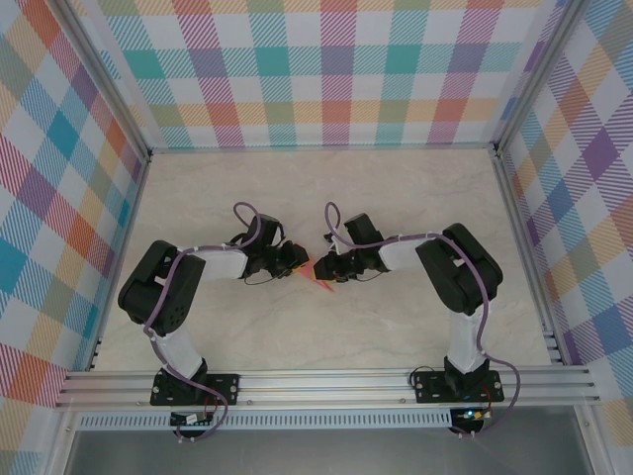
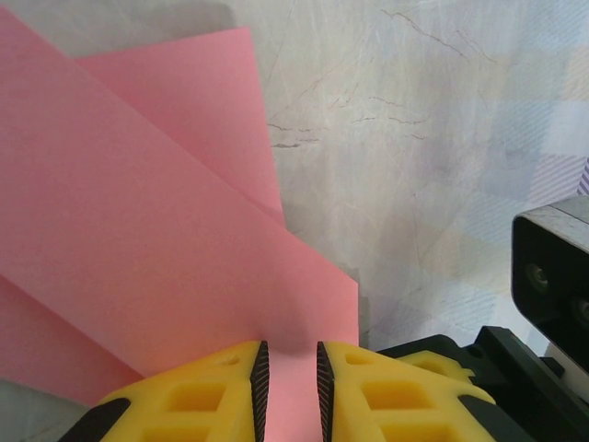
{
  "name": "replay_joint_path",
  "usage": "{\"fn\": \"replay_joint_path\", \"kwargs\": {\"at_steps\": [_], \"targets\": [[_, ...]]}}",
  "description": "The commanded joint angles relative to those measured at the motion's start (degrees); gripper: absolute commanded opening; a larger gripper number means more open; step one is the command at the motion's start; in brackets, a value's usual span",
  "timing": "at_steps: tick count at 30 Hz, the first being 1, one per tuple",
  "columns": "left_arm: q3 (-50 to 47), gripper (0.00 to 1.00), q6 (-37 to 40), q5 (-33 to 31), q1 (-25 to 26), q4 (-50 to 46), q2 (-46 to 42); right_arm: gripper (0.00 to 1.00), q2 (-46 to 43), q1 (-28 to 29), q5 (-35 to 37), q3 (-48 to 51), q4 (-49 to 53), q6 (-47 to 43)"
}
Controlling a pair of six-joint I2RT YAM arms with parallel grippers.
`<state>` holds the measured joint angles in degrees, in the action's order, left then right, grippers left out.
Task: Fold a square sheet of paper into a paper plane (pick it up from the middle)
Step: Fold the wing for the fifth time at the center of the table.
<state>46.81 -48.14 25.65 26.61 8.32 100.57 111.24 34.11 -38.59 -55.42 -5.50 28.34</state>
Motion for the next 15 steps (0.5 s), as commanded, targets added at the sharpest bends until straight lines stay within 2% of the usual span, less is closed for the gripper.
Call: {"fn": "replay_joint_path", "kwargs": {"at_steps": [1, 15], "targets": [[1.2, 0.23, 1.0, -1.0, 0.5, -1.6, 0.9, 0.26, -1.8, -0.3, 1.3, -0.8, 4.1, -3.8], [1.3, 0.23, 1.0, -0.8, 0.4, -1.8, 0.5, 0.21, -0.6, -0.2, 1.8, -2.2, 6.1, -7.2]]}}
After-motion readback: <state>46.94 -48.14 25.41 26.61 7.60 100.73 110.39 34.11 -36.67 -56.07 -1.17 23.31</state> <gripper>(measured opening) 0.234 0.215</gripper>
